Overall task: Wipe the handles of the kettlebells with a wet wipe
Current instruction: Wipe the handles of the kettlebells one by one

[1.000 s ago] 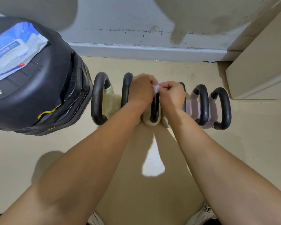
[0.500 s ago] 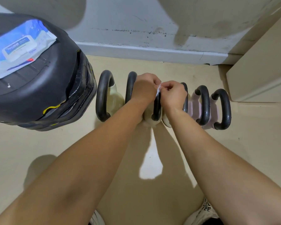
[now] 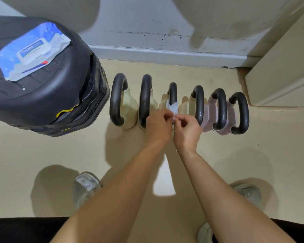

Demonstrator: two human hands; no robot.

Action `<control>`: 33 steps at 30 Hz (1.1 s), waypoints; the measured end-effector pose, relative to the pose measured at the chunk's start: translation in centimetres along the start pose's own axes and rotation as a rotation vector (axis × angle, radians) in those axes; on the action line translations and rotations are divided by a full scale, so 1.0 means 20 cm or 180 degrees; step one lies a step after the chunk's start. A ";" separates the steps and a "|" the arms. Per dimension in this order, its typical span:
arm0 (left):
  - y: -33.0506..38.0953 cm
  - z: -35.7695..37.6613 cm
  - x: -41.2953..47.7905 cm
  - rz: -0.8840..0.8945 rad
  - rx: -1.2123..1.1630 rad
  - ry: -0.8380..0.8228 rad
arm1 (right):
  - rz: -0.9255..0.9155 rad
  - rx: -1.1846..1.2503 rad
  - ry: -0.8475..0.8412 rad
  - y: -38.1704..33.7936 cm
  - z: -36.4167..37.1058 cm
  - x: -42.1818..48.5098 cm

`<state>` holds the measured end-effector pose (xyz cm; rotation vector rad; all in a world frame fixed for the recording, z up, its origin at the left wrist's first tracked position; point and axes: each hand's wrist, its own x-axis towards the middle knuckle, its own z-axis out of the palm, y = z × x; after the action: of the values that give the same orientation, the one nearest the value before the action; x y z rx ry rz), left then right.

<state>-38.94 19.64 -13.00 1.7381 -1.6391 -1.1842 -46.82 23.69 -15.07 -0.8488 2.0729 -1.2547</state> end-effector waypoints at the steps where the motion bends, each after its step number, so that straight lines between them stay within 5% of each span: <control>1: 0.00 0.00 -0.01 -0.0078 -0.0099 0.0026 | -0.0024 -0.0002 0.0006 0.00 0.00 -0.01; 10: 0.06 0.02 0.04 -0.0441 -0.0572 0.0156 | 0.0032 0.0115 -0.0419 0.00 -0.04 0.10; 19: 0.07 0.04 0.10 -0.0156 -0.0237 0.0197 | -0.0750 -0.1116 -0.1152 -0.08 -0.11 0.29; 29: -0.05 0.15 -0.03 -0.0283 -0.0530 0.0697 | -0.0696 -0.0845 -0.0563 0.06 -0.06 0.12; 33: -0.07 0.18 -0.07 -0.0796 -0.0935 0.0827 | -0.0509 -0.0515 -0.0268 0.10 -0.03 0.05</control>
<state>-40.98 21.94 -15.67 1.8486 -1.0641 -1.1804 -48.24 23.99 -16.79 -1.1404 2.0938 -1.1215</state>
